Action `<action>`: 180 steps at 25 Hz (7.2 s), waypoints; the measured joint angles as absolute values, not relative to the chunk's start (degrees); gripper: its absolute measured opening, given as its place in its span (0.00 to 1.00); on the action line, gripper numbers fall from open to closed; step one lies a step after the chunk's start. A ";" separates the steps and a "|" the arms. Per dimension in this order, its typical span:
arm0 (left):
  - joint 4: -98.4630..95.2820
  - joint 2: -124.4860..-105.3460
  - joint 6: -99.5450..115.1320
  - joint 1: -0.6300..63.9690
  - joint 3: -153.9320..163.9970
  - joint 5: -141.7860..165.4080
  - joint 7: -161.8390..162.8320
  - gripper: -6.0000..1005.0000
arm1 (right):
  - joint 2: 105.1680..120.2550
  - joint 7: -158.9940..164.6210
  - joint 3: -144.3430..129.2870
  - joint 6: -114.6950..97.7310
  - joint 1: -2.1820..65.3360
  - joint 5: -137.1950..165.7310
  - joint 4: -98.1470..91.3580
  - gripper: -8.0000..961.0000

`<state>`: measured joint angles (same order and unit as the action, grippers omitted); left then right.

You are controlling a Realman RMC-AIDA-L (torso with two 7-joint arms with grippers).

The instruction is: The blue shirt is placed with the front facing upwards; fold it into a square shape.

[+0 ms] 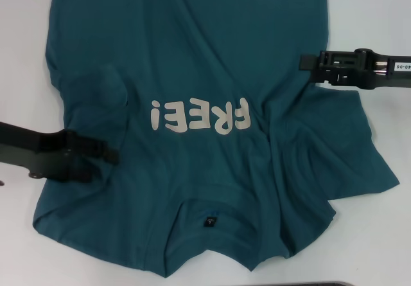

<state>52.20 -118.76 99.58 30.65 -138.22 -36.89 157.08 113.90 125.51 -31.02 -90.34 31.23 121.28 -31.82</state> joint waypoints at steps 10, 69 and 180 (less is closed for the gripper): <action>47.66 -118.95 94.99 33.35 -136.68 -36.67 158.61 0.77 | 113.85 125.51 -30.83 -90.31 31.10 121.29 -31.82 0.78; 35.92 -121.46 114.01 24.44 -152.49 -64.13 115.77 0.77 | 105.01 123.17 -30.77 -95.73 27.34 136.64 -32.62 0.74; 35.86 -121.21 113.70 24.09 -153.15 -65.21 116.05 0.77 | 109.64 132.12 -32.23 -97.77 28.45 143.51 -46.12 0.02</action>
